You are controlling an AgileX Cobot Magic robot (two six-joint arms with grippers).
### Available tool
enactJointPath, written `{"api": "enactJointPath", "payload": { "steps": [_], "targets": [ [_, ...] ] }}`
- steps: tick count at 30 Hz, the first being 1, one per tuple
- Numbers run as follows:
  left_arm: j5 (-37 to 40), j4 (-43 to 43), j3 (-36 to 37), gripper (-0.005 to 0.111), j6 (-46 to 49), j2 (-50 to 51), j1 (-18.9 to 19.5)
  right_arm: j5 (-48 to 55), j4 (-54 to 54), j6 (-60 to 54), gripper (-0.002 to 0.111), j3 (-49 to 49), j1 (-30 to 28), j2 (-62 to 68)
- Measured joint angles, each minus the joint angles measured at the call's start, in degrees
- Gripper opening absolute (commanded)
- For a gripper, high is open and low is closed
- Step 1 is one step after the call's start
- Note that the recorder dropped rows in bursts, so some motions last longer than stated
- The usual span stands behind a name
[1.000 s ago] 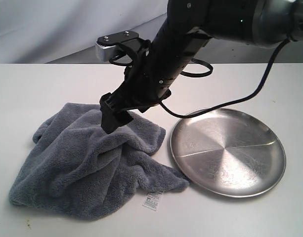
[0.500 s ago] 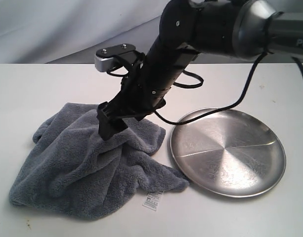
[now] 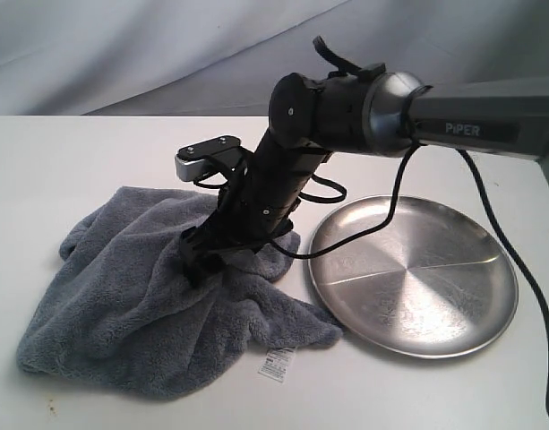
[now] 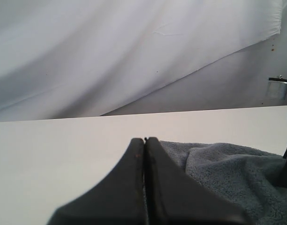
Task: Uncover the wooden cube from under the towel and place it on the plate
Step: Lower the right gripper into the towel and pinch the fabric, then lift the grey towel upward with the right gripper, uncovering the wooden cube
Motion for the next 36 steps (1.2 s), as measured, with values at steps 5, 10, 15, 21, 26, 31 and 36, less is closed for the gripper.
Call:
{"api": "enactJointPath", "payload": {
  "steps": [5,10,15,21,26,31,36],
  "targets": [
    [0.00,0.00,0.00,0.000,0.00,0.00,0.00,-0.48,0.00,-0.74,0.055,0.00,0.00,0.61],
    [0.00,0.00,0.00,0.000,0.00,0.00,0.00,-0.48,0.11,-1.07,0.015,0.00,0.00,0.61],
    [0.00,0.00,0.00,0.000,0.00,0.00,0.00,0.13,1.20,-1.07,0.000,0.00,0.13,0.61],
    [0.00,0.00,0.00,0.000,0.00,0.00,0.00,1.73,2.19,-1.07,0.000,0.00,0.37,0.51],
    [0.00,0.00,0.00,0.000,0.00,0.00,0.00,2.08,2.83,-1.07,0.000,0.00,1.04,-2.10],
    [0.00,0.00,0.00,0.000,0.00,0.00,0.00,2.19,3.16,-1.07,0.000,0.00,1.19,-7.04],
    [0.00,0.00,0.00,0.000,0.00,0.00,0.00,0.86,4.59,-1.07,0.000,0.00,1.19,-12.82]
  ]
}}
